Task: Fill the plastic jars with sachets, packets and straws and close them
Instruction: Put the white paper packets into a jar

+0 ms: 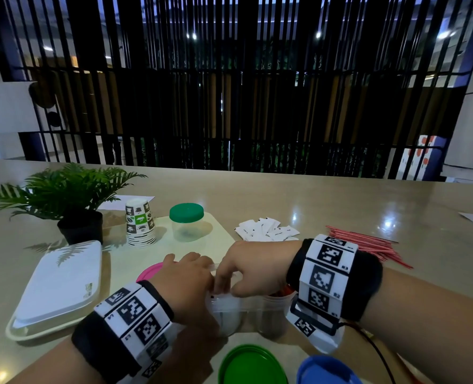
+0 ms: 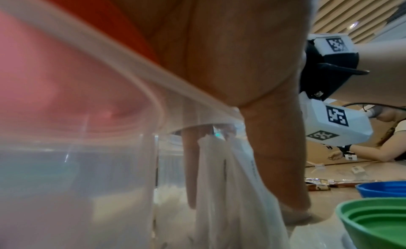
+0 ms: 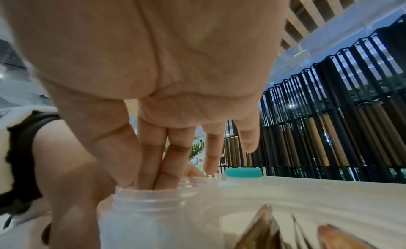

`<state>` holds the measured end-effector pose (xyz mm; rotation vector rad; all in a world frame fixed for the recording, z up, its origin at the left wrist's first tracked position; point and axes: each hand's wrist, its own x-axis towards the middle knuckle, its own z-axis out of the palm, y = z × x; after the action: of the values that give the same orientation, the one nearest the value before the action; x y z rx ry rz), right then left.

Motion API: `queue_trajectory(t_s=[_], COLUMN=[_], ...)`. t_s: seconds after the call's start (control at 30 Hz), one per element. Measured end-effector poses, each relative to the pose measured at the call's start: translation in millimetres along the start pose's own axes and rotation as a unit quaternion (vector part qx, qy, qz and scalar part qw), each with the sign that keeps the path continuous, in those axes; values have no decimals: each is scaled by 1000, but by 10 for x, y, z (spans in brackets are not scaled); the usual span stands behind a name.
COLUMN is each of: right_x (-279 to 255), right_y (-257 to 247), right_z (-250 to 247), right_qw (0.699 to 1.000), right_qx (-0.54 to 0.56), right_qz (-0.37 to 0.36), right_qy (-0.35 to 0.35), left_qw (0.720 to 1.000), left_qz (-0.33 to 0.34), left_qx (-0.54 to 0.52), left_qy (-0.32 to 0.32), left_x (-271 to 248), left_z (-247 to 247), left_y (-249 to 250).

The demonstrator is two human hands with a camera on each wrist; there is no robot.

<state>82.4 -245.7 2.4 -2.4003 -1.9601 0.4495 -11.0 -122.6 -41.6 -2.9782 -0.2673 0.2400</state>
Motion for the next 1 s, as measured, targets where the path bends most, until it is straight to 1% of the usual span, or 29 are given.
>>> queue_trajectory(t_s=[0.1, 0.2, 0.33, 0.47, 0.57, 0.67, 0.77, 0.87, 0.9, 1.0], right_x=[20, 32, -5, -57, -55, -37, 29, 155, 201, 383], right_y=[8, 15, 67, 201, 403, 683, 1008, 1299, 1377, 1619], right_z=[74, 120, 23, -103, -262, -441, -574, -626, -624, -545], right_qw=[999, 999, 999, 996, 989, 981, 962, 939, 940, 948], right_qx=[-25, -29, 34, 91, 143, 171, 202, 221, 197, 69], right_qz=[-5, -18, -18, -2, 12, 58, 147, 230, 253, 303], right_qy=[-27, -22, -14, -11, 18, 71, 110, 125, 119, 75], left_qw=[1000, 1000, 1000, 999, 999, 996, 993, 993, 992, 993], left_qz=[5, 10, 6, 9, 16, 17, 12, 9, 13, 24], left_qx=[3, -2, 6, -16, -36, -73, -108, -112, -117, -113], left_qy=[2, 19, 28, 29, 34, 43, 54, 48, 42, 27], left_x=[-29, -65, -71, -63, -65, -72, -90, -99, -95, -61], left_z=[-35, -37, -12, -9, -24, -36, -50, -64, -71, -72], left_y=[1, 7, 14, -21, -52, -69, -64, -60, -58, -83])
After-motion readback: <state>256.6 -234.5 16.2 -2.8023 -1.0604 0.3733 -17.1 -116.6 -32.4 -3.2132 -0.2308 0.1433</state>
